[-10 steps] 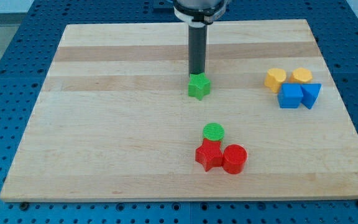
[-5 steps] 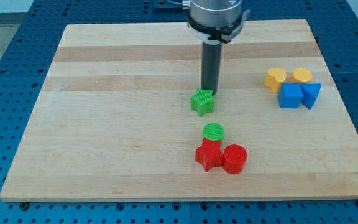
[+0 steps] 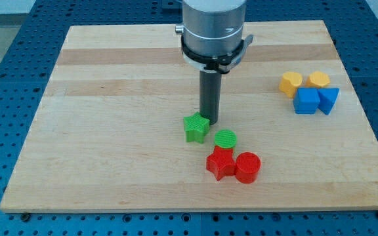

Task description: Slide green star at bottom center

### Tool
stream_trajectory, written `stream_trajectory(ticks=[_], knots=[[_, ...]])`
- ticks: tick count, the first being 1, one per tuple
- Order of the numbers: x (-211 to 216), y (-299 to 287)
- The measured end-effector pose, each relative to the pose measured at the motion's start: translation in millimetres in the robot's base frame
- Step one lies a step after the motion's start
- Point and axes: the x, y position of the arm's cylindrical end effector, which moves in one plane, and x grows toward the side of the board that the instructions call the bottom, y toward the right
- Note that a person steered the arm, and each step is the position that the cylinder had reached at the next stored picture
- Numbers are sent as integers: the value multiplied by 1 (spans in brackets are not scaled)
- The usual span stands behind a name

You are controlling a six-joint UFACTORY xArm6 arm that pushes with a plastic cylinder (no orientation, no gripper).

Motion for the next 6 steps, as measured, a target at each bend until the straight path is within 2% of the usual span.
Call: stream_trajectory(ticks=[3,6], knots=[[-12,-28],[39,-28]])
